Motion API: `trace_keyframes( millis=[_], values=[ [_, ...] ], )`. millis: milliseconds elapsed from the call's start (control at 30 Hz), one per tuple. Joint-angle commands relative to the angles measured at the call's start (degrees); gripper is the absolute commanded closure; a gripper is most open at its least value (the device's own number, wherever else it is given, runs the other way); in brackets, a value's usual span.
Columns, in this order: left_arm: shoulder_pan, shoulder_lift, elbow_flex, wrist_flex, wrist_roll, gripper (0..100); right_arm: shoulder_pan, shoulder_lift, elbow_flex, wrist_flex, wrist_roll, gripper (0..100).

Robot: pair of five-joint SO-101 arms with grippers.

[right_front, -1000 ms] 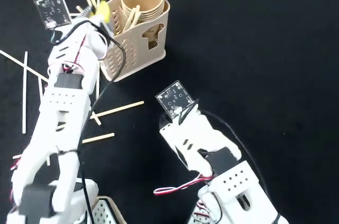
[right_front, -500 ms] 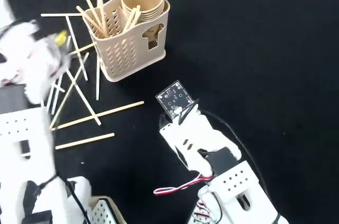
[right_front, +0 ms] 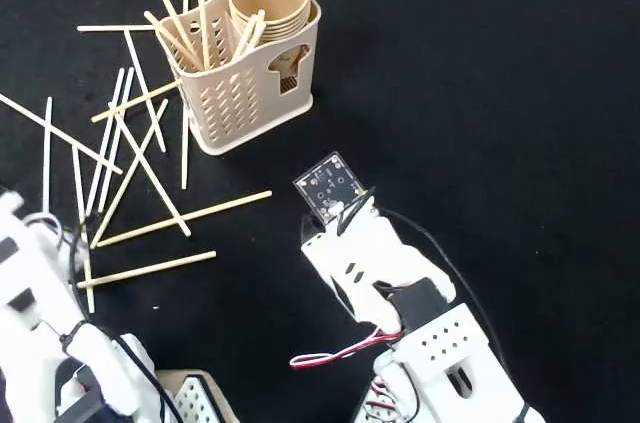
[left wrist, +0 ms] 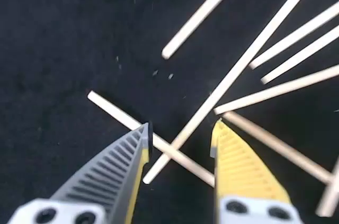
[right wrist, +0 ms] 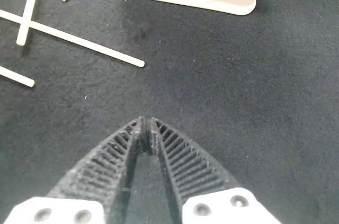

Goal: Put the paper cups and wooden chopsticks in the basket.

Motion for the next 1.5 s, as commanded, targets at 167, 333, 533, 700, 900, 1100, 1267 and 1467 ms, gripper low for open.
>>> trace_keyframes(
  millis=[167,333,533,700,900,1100,1267,1467],
  values=[
    [-5.67,1.85,4.7,-6.07,-7.12,80,-0.44,0.13,-0.75,-0.7,0.53,98.3],
    [-6.46,11.78,1.1,-7.74,-7.21,80,-0.44,0.13,-0.66,-0.7,0.53,98.3],
    [-8.31,23.47,-6.64,-4.84,-7.38,81,-0.44,0.13,-0.66,-0.7,0.53,98.3],
    [-7.96,23.21,-7.43,-4.92,-7.47,86,-0.44,0.13,-0.75,-0.7,0.53,98.3],
    [-6.9,15.21,-6.99,-4.84,-7.56,97,-0.44,0.13,-0.75,-0.7,0.53,98.3],
    [-1.36,4.66,-7.43,0.7,-7.21,97,-0.44,0.04,-0.75,-0.62,0.53,98.3],
    [4.62,-3.34,-12.18,4.57,-5.89,97,-0.44,-0.13,-0.75,-0.62,0.53,98.3],
    [10.51,-11.16,-26.86,10.2,-3.78,97,-0.44,-0.22,-0.75,-0.62,0.53,98.3]
  ],
)
